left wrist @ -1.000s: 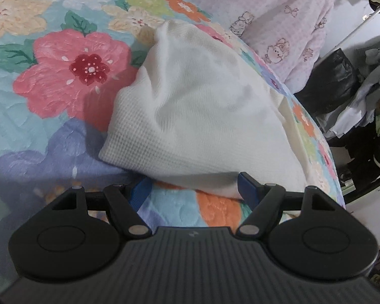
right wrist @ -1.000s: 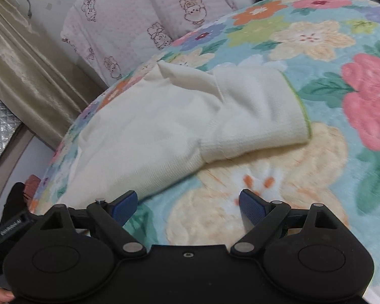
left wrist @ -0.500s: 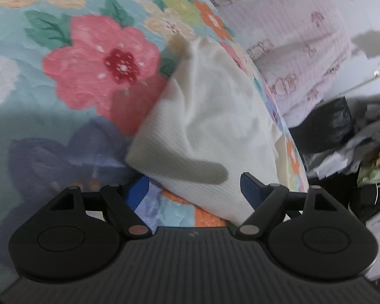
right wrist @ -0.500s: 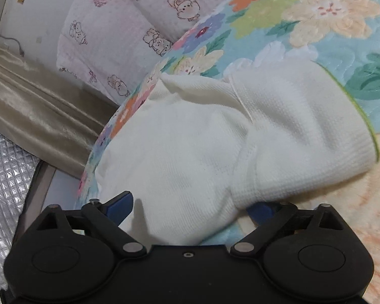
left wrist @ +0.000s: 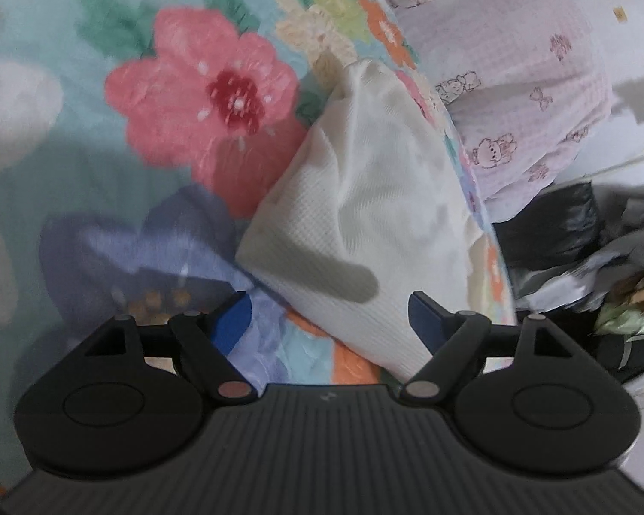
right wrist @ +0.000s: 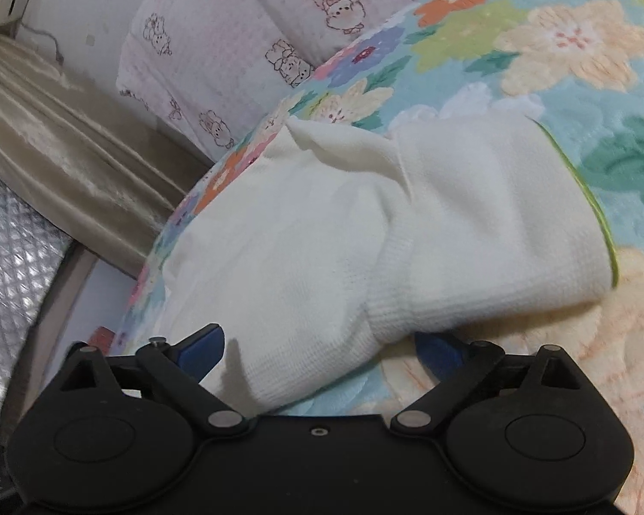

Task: Fold clothes

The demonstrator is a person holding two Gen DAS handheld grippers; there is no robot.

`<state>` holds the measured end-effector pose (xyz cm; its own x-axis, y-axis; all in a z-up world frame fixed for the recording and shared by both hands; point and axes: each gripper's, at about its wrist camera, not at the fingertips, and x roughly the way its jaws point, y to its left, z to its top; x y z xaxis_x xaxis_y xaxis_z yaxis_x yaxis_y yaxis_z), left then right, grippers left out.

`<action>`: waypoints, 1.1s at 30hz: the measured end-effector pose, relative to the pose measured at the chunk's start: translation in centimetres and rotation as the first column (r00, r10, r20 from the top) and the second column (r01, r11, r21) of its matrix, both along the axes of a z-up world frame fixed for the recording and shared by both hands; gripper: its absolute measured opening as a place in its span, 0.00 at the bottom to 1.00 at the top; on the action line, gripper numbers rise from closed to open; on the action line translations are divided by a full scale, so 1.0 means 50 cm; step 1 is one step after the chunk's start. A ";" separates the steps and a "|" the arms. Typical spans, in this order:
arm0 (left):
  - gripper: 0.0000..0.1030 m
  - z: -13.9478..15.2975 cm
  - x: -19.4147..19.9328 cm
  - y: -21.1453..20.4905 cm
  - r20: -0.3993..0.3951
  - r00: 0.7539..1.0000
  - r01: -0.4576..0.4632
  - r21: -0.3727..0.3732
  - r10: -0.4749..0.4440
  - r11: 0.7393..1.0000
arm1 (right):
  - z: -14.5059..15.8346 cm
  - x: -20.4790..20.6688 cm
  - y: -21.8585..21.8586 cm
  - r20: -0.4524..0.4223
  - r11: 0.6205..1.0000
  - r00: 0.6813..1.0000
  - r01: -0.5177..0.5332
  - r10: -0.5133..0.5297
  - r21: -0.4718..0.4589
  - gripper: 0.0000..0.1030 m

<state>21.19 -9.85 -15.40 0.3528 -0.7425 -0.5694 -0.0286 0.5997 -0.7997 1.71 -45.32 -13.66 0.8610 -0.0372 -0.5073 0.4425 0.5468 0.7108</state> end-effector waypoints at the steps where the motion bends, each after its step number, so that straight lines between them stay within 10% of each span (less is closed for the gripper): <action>1: 0.80 -0.010 -0.002 0.002 -0.041 0.999 -0.004 -0.038 0.003 0.999 | -0.003 -0.002 -0.006 0.007 1.000 1.000 0.012 -0.012 0.019 0.95; 8: 0.82 -0.046 0.054 -0.045 -0.077 0.995 -0.077 -0.102 0.070 0.992 | -0.019 0.023 -0.052 0.022 0.991 0.994 0.101 -0.103 0.090 0.95; 10: 0.63 -0.039 0.080 -0.077 -0.014 0.998 -0.056 -0.061 0.055 0.997 | -0.007 0.059 -0.059 -0.020 0.995 0.994 0.104 -0.103 0.009 0.81; 11: 0.36 -0.030 0.086 -0.088 0.026 0.999 -0.046 -0.015 0.046 0.999 | 0.000 0.077 -0.061 -0.046 0.995 0.994 0.095 -0.097 -0.040 0.52; 12: 0.32 -0.016 0.088 -0.098 0.083 0.996 -0.020 0.039 0.017 0.999 | 0.012 0.096 -0.057 -0.081 0.991 0.994 0.059 -0.069 -0.119 0.32; 18: 0.24 0.107 0.004 -0.121 0.329 0.936 0.033 0.264 -0.122 0.964 | 0.124 0.070 0.056 -0.134 0.815 0.991 -0.094 0.020 -0.571 0.25; 23: 0.39 0.071 -0.013 -0.093 0.192 0.976 0.053 0.242 -0.101 0.969 | 0.089 0.011 0.017 -0.167 0.897 0.984 -0.127 0.060 -0.423 0.26; 28: 0.54 0.006 0.008 -0.072 0.126 0.992 -0.016 0.182 -0.007 0.983 | 0.027 -0.009 -0.021 -0.114 0.976 0.993 -0.035 0.011 -0.213 0.50; 32: 0.25 -0.008 0.026 -0.085 0.141 0.990 0.000 0.154 -0.022 0.988 | -0.009 0.010 -0.025 -0.095 0.991 0.995 -0.002 -0.011 -0.134 0.64; 33: 0.24 -0.001 0.026 -0.090 0.158 0.987 0.009 0.166 -0.036 0.986 | -0.003 0.023 -0.022 -0.099 0.988 0.995 -0.011 -0.004 -0.152 0.46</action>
